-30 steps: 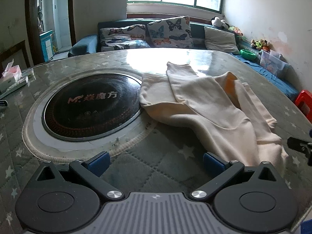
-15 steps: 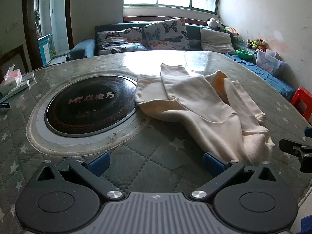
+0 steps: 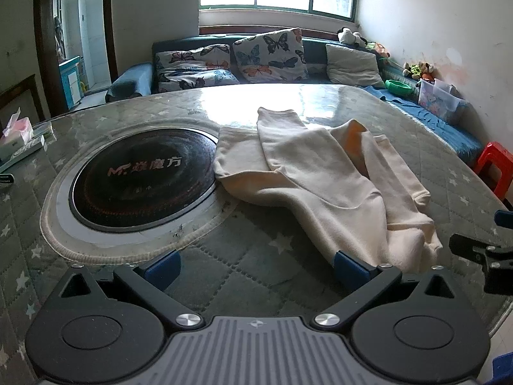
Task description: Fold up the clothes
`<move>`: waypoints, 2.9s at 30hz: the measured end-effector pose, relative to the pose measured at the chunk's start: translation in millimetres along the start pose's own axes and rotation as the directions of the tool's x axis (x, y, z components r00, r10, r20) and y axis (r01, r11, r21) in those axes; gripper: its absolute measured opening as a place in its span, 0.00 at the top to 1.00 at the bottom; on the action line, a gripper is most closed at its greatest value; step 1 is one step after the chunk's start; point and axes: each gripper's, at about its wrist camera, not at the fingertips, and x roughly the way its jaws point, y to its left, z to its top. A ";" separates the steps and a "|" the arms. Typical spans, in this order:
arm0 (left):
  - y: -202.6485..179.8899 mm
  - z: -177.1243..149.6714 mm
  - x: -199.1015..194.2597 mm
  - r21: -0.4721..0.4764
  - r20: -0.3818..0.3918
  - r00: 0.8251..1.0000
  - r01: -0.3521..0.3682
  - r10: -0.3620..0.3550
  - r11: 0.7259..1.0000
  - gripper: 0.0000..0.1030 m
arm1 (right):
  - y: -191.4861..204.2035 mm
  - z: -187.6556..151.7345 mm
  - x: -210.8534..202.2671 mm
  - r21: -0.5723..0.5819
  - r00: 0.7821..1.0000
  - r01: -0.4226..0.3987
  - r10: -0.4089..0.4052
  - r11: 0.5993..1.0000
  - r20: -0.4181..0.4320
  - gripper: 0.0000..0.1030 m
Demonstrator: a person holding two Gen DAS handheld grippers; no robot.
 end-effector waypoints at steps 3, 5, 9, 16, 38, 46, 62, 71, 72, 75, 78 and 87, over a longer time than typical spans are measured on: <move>-1.2 3.3 0.1 0.002 -0.009 1.000 -0.006 0.006 1.000 0.00 | -0.7 3.4 -1.2 -0.007 1.000 -0.011 0.011 1.000 0.003 0.00; -1.8 4.9 0.1 0.005 -0.014 1.000 -0.014 0.014 1.000 0.00 | -1.1 6.4 -0.5 -0.008 1.000 -0.021 0.021 1.000 0.004 0.00; -3.5 6.8 2.0 0.006 -0.035 0.999 -0.017 0.017 1.000 0.00 | -0.3 10.5 3.3 -0.008 0.999 -0.042 0.042 0.999 -0.003 0.00; -3.8 12.4 7.4 0.005 -0.054 0.998 -0.015 0.016 1.000 0.00 | -0.7 15.6 12.0 -0.004 0.998 -0.056 0.056 0.998 -0.018 0.00; -3.4 53.4 39.9 0.028 -0.064 0.998 -0.007 0.009 1.000 0.00 | 1.0 53.9 60.7 -0.023 0.993 -0.103 0.102 0.994 -0.054 0.09; -6.5 67.1 57.4 0.052 -0.061 0.998 0.006 -0.003 0.999 0.00 | -3.4 74.6 82.5 -0.008 0.989 -0.128 0.127 0.992 -0.076 0.22; -7.6 84.5 82.8 0.096 -0.073 0.997 0.025 -0.018 0.995 0.06 | 9.0 121.1 157.8 -0.017 0.976 -0.164 0.160 0.986 -0.150 0.56; -18.6 98.7 88.8 0.123 -0.060 0.998 0.017 -0.010 0.992 0.06 | 0.3 116.9 176.8 0.019 0.969 -0.194 0.194 0.981 -0.152 0.94; -21.5 101.2 90.4 0.126 -0.057 0.998 0.018 -0.011 0.992 0.05 | -2.8 116.2 170.4 0.016 0.973 -0.186 0.187 0.982 -0.136 0.95; -31.2 110.2 96.3 0.136 -0.045 0.999 0.026 -0.020 0.990 0.05 | -12.8 113.2 152.8 0.016 0.983 -0.157 0.157 0.988 -0.097 0.95; -43.6 120.4 104.4 0.151 -0.035 0.999 0.025 -0.020 0.988 0.06 | -24.6 105.5 133.7 0.015 0.993 -0.091 0.092 0.996 -0.073 0.95; -82.0 142.1 153.4 0.196 -0.064 0.997 0.044 -0.032 0.980 0.13 | -45.8 76.2 121.2 0.006 0.991 -0.053 0.053 0.999 -0.126 0.90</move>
